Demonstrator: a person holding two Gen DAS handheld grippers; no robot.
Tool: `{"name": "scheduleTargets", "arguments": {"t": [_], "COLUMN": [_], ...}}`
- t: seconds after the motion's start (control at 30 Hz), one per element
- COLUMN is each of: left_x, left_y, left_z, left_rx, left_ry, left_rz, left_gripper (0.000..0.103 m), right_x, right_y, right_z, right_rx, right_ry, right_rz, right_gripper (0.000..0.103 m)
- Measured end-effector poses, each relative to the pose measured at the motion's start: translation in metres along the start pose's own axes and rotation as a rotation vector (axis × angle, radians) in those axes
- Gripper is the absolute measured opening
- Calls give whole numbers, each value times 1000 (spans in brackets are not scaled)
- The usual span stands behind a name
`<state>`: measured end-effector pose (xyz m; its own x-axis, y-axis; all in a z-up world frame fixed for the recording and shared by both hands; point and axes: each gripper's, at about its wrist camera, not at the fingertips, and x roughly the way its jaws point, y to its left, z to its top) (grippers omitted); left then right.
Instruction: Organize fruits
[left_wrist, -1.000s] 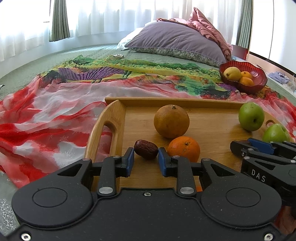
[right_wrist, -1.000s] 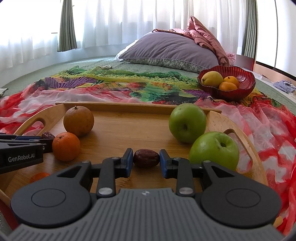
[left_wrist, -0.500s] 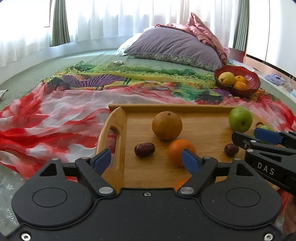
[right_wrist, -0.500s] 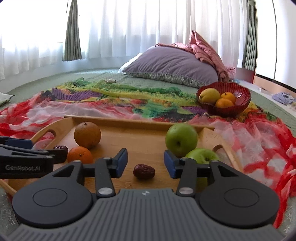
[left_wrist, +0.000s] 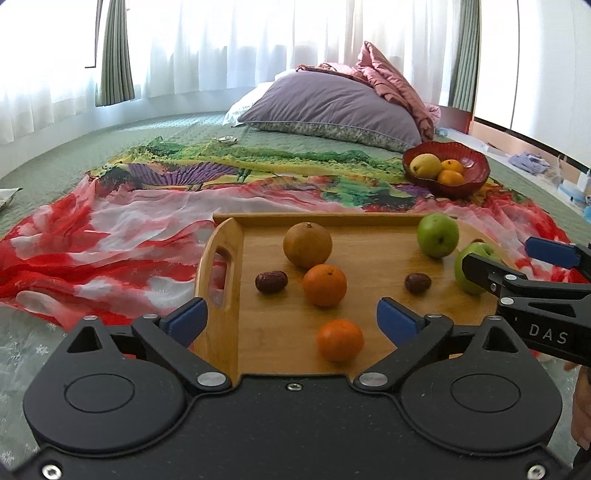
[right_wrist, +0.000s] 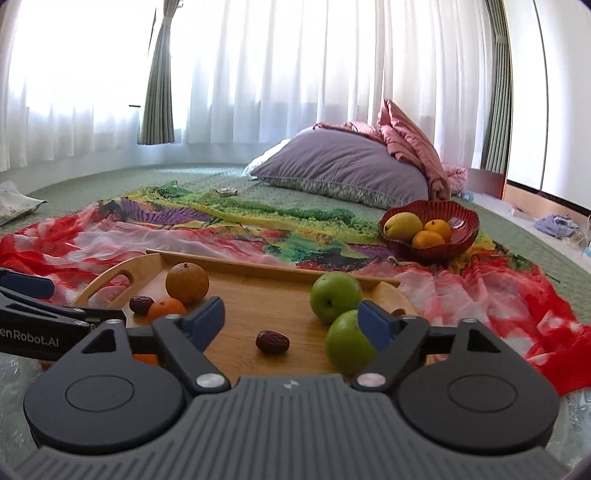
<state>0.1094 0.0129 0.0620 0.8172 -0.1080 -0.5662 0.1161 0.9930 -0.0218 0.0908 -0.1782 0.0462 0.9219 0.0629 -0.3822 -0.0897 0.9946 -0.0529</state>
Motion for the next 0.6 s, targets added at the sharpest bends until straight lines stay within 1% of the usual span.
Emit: {"name": "scheduleTargets", "arguments": {"t": [0.13, 0.2, 0.37, 0.5, 0.6], "left_x": [-10, -14, -20, -22, -21], "left_y": [-5, -6, -8, -11, -14], "left_z": [-11, -17, -34, -47, -55], "left_rx": [3, -3, -15, -28, -18], "left_ry": [3, 10, 22, 32, 45], "left_rz": [9, 11, 12, 14, 22], "left_gripper": [100, 100, 101, 102, 102], "right_x": [-15, -20, -31, -36, -37], "right_y": [-3, -5, -7, -7, -8], "right_z": [-7, -11, -22, -34, -43], "right_rx": [-1, 3, 12, 14, 24], "right_ry": [-15, -18, -16, 1, 19], "right_rz": [-4, -7, -14, -17, -23], "right_gripper": [99, 101, 103, 103, 103]}}
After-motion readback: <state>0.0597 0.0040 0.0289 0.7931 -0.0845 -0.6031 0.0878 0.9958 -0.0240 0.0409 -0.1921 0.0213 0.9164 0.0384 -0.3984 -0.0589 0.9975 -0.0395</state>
